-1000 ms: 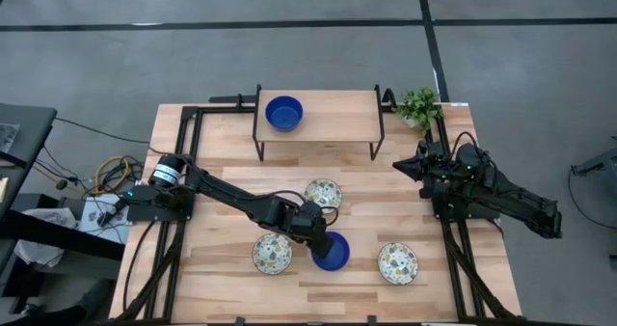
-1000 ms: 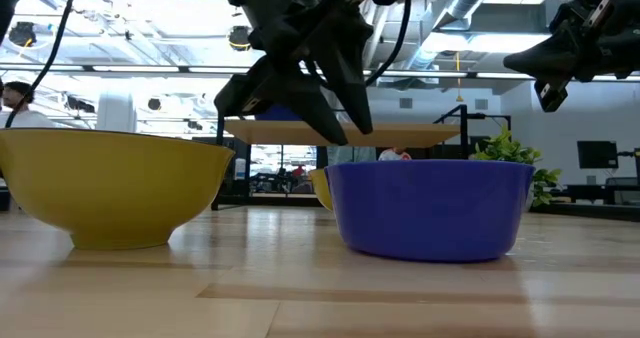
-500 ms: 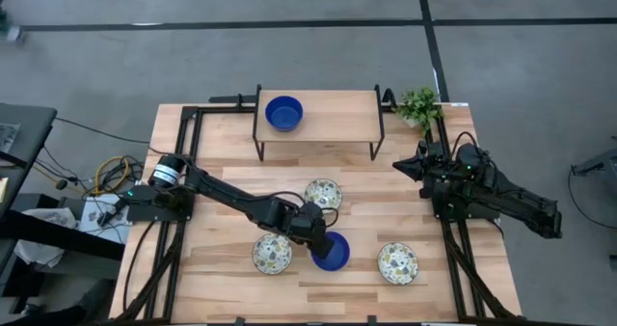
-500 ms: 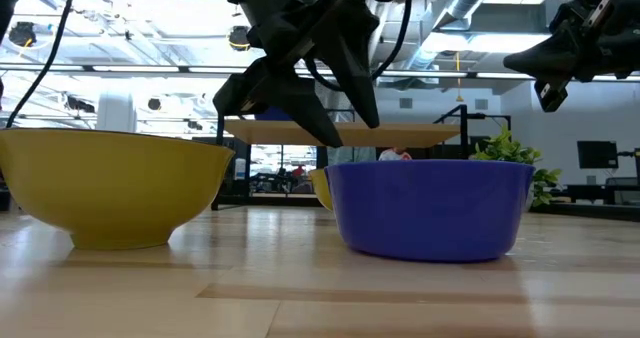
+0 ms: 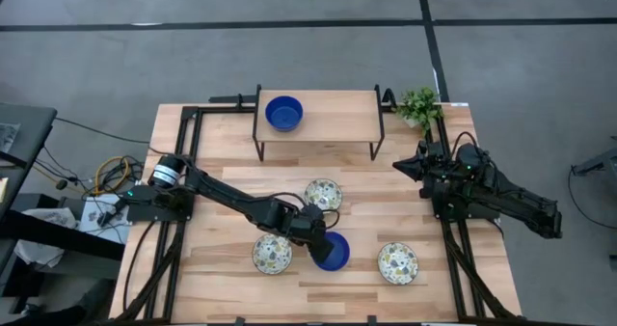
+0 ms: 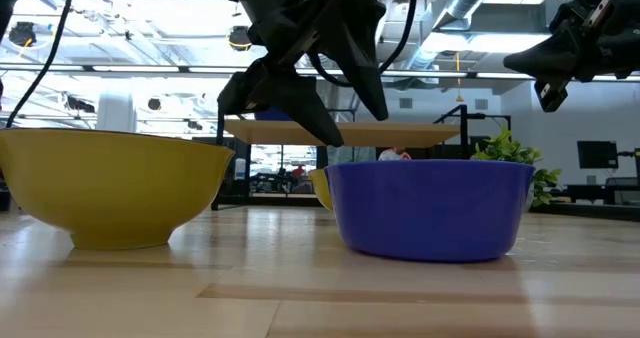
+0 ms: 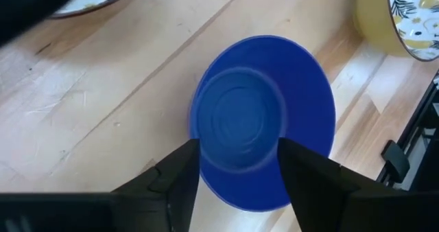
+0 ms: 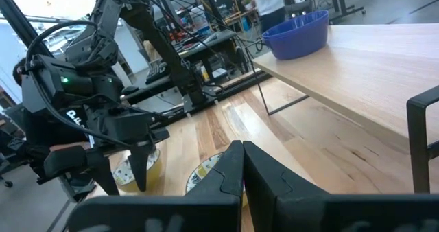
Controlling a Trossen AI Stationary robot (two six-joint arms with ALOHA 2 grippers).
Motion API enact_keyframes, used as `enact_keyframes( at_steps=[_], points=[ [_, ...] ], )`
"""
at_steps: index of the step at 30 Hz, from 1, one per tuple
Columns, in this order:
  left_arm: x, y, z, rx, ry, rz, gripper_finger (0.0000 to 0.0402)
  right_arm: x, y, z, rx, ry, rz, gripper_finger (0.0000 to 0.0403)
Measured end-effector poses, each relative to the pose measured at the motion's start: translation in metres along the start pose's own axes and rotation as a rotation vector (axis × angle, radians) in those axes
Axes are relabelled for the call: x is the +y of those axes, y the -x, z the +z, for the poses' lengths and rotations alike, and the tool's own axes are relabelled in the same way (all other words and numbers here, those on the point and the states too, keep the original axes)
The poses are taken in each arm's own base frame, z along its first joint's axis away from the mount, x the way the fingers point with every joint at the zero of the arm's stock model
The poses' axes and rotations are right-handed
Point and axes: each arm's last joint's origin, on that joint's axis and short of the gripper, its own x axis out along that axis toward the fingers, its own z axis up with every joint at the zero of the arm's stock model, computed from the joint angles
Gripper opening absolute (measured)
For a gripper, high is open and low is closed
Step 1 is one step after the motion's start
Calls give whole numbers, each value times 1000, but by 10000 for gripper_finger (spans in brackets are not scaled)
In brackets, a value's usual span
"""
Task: Pick & Place Mini bowls
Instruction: Stack the blue bowl on the blue bowls on the shelf
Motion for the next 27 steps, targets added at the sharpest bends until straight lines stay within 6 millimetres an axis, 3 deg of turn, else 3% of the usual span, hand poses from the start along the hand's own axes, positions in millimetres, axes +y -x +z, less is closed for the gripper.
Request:
enact_keyframes(
  at_steps=[27],
  points=[
    [16,-13,-10,15,25,27,187,0,0,0,0,2,0,0]
  ],
)
